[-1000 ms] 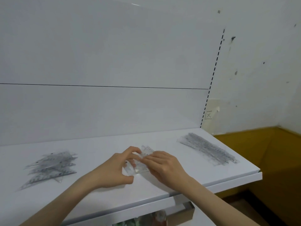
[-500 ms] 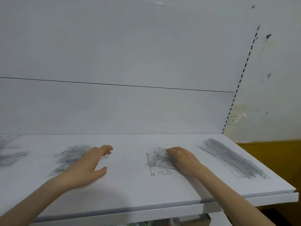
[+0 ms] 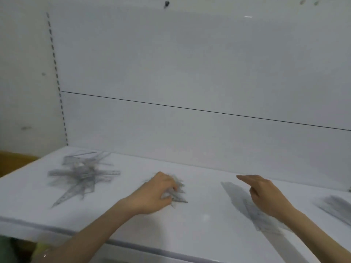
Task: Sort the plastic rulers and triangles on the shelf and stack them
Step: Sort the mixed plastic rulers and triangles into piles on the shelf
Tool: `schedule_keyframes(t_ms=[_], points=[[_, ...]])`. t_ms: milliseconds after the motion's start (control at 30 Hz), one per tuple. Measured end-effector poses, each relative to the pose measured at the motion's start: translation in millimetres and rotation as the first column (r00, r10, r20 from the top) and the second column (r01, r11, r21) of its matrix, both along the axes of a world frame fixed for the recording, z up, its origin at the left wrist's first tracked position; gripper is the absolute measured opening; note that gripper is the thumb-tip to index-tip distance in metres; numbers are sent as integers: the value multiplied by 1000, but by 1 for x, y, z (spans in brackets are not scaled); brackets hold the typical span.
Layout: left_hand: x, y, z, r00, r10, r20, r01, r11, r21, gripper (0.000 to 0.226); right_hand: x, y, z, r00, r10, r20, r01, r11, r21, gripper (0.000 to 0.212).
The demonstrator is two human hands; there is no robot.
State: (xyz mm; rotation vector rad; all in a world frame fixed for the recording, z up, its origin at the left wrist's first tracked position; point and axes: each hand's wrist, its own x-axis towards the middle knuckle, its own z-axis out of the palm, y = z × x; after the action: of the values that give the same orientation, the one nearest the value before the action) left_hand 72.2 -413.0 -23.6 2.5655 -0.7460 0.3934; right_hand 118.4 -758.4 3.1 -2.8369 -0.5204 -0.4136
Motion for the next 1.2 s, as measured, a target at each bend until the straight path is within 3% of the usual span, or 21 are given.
schedule_keyframes(t_ms=[200,333,433,500,567,633,767,933,1067,1167,1200], points=[[-21,122,0,989,146,5,-145,986,-87,43,13,168,6,944,324,56,-324,946,-8,48],[-38,217,-6,967,253,-21,-254,959,-124,44,16,285,6,873,488,6,-488,873,-16,36],[-49,283,-12,936,351,-12,-349,925,-149,43,15,358,-1,849,516,-110,-525,847,-82,43],[-51,314,-12,915,404,-3,-402,909,-112,54,14,392,-7,856,479,-195,-503,859,-96,53],[-46,335,-13,910,411,-54,-413,910,-31,64,13,411,-14,869,439,-226,-463,884,-63,55],[-37,346,-14,920,380,-96,-380,925,19,70,10,416,-23,877,451,-166,-461,887,-22,43],[-24,350,-12,962,258,-86,-261,965,-26,80,7,414,-34,883,468,-32,-469,882,-52,32],[-19,350,-11,978,206,-27,-208,969,-135,61,-2,411,-24,852,523,-33,-524,851,-44,27],[-22,352,-8,975,214,-54,-219,969,-117,50,-7,415,-19,866,493,-85,-496,868,-19,19],[-23,352,-6,976,211,-53,-214,974,-68,17,-7,418,-18,884,464,-65,-468,873,-139,25],[-24,352,-4,978,204,-49,-207,977,-45,17,-8,420,-18,883,468,-28,-464,865,-192,21]])
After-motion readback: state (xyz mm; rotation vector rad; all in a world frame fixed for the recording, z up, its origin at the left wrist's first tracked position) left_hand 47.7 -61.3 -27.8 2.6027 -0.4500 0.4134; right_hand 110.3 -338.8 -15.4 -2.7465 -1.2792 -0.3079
